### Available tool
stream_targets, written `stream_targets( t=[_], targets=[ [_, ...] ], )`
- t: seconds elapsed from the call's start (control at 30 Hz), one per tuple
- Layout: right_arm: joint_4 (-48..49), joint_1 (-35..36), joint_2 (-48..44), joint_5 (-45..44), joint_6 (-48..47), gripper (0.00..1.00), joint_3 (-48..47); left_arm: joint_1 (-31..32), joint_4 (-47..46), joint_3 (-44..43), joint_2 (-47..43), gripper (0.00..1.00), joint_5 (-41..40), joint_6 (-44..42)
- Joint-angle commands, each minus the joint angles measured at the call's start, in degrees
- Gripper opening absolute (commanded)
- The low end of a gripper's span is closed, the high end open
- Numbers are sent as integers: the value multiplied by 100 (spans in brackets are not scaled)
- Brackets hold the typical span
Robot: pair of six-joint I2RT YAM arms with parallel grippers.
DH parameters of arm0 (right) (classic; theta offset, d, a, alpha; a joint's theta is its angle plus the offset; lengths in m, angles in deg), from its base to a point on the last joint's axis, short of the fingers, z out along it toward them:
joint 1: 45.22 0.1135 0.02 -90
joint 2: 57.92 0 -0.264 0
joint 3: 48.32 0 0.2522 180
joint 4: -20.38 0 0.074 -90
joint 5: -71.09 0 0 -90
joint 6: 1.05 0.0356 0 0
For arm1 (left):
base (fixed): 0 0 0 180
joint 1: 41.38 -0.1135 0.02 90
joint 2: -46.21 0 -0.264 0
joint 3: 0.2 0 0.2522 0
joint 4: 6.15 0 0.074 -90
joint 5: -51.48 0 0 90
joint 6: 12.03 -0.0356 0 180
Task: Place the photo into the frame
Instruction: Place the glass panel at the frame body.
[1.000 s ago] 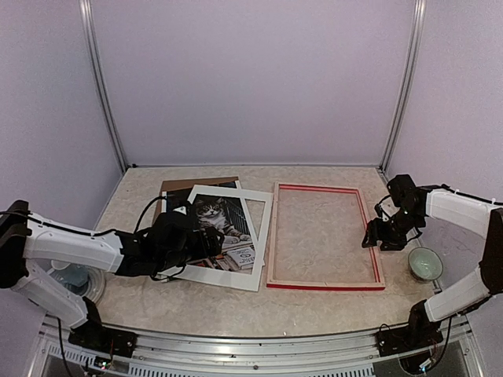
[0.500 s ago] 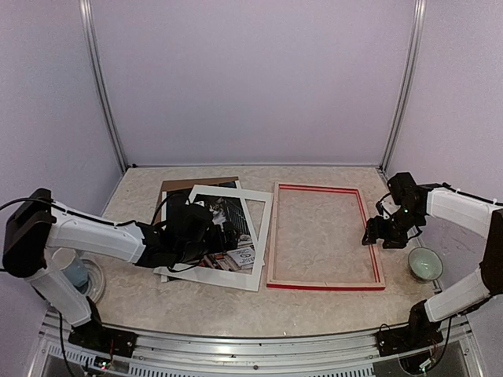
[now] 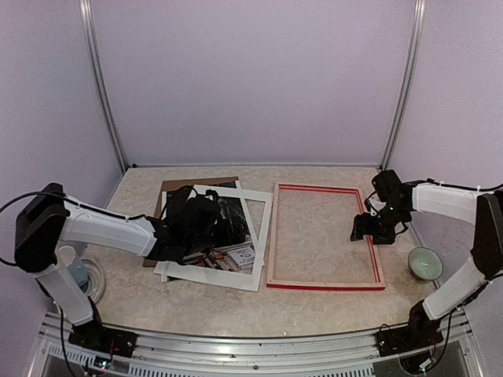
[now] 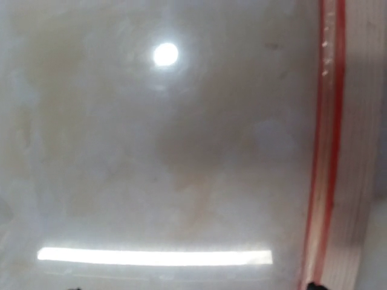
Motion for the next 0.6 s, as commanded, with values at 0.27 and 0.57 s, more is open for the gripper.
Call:
stream_targets(
  t=[0.27,0.57],
  targets=[
    [327,30,757,-1277,397,84,-659,-264,-184,-308,233,99,323,77],
    [733,-248,1113,-999,413,84,-589,-506,-166,165,-300,99,309,258]
  ],
)
